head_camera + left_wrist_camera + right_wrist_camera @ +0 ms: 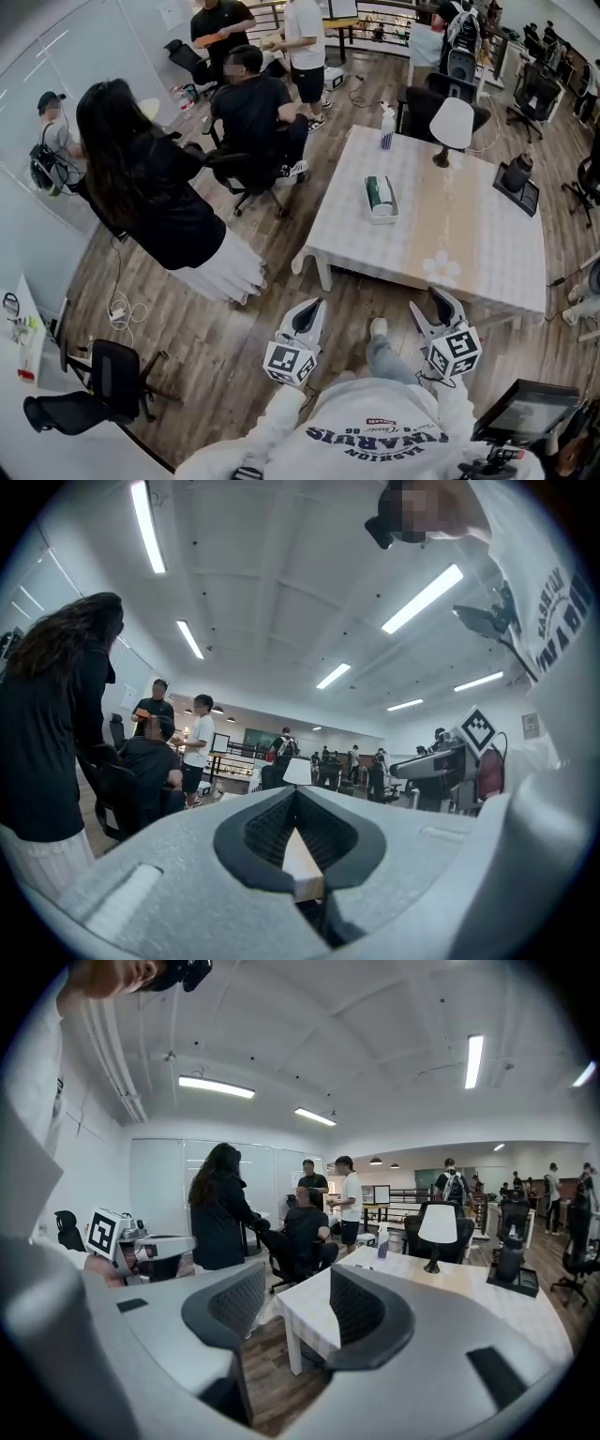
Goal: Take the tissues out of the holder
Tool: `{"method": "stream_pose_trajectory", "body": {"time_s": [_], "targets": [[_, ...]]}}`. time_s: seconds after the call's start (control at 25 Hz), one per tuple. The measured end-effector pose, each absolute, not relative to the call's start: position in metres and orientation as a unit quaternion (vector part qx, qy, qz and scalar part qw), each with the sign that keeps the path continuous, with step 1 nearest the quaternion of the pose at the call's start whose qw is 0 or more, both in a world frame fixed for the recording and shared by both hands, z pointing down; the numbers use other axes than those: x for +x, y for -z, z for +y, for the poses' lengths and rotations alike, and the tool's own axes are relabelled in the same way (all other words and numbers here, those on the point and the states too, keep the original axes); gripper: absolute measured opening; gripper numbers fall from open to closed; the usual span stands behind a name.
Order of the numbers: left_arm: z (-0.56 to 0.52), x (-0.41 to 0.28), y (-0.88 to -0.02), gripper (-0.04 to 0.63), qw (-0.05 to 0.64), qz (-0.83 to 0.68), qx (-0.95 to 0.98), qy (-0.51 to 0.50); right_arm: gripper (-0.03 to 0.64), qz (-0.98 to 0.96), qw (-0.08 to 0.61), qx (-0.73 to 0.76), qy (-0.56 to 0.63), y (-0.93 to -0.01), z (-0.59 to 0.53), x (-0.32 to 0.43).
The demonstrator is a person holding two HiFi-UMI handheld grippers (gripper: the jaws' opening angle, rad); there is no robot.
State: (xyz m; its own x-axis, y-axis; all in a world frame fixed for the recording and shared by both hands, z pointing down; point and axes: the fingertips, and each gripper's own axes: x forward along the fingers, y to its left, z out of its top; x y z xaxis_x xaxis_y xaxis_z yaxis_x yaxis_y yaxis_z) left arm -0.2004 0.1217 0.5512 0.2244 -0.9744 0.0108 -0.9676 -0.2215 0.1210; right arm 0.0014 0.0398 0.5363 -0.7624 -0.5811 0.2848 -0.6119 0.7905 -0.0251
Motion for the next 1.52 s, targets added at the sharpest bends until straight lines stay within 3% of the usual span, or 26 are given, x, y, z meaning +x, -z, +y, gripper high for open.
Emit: {"method": "stream_pose_trajectory", "body": {"time_s": [0.88,1.52], "targets": [[-0.116,-0.189,-0.518,0.005,0.06,-0.663,0.745,0.026,0.207,-0.959,0.086,0.251,-0.103,-0.546,-0.212,-0.028],[-0.17,-0.186,-0.501,0.005,0.065,-0.684,0.727,0.012,0.209,-0.958,0.062,0.225,-0.167,-0.541,-0.286,-0.047]]}}
